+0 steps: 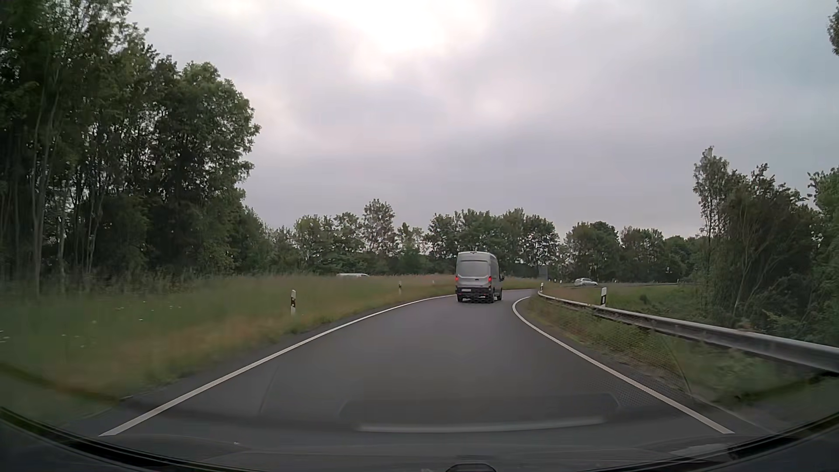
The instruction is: Follow the waypoints while adhering to traffic rules and regulations
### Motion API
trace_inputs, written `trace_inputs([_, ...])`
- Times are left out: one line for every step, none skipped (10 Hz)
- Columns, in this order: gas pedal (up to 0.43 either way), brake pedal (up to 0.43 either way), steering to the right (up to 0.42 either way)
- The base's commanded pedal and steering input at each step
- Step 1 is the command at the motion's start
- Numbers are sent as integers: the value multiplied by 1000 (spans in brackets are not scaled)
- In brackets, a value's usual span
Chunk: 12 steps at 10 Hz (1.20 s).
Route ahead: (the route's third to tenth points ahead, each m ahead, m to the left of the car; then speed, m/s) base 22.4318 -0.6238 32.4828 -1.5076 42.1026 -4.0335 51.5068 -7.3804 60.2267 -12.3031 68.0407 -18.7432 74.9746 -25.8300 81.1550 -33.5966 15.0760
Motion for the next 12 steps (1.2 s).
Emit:
trace_inputs([228,0,11])
trace_inputs([228,0,22])
trace_inputs([228,0,24])
trace_inputs([228,0,21])
trace_inputs([228,0,21])
trace_inputs([228,0,21])
trace_inputs([228,0,21])
trace_inputs([220,0,22])
trace_inputs([220,0,25])
trace_inputs([220,0,29])
trace_inputs([220,0,32])
trace_inputs([220,0,38])
